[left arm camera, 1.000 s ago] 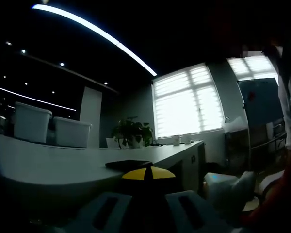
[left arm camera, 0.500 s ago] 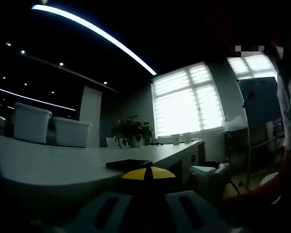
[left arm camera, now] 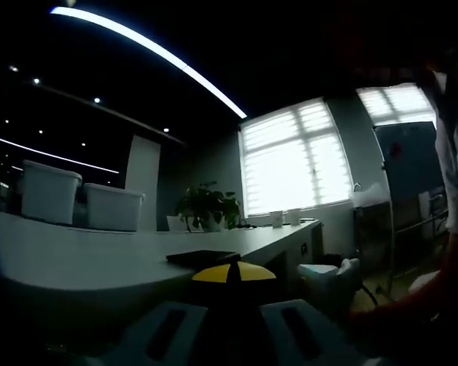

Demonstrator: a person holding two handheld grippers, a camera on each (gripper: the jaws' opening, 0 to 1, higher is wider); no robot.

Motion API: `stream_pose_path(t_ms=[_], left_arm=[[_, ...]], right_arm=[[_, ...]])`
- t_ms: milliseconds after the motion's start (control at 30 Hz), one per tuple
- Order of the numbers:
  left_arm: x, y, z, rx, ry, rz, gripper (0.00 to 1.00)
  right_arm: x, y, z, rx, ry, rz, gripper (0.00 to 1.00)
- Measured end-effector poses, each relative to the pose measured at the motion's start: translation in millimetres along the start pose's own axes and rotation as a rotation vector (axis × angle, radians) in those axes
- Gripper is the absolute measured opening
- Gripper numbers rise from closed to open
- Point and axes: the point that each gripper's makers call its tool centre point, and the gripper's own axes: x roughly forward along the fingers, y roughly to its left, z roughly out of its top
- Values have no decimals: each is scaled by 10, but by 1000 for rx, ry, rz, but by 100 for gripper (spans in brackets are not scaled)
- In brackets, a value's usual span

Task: Clamp the fixed fixture on the desktop, loosen the retaining clip, secure it to the edge of the desk, and tighten the retaining clip.

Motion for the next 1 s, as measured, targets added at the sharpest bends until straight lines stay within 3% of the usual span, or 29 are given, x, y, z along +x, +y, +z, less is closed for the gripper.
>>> stream_pose_path(t_ms=[133, 333, 867, 1000], left_arm=[[-11, 0, -19, 0, 5, 1, 1], [-45, 16, -38, -1, 8, 11, 1], [-41, 15, -40, -1, 5, 14, 1], [-40, 15, -40, -1, 6, 17, 1]], right_arm=[[-42, 66, 19, 25, -16, -43, 45], [-164, -15, 51, 36, -26, -115, 36], [-422, -185, 156, 39, -43, -235, 35], [-448, -237, 124, 6, -2, -279, 35]])
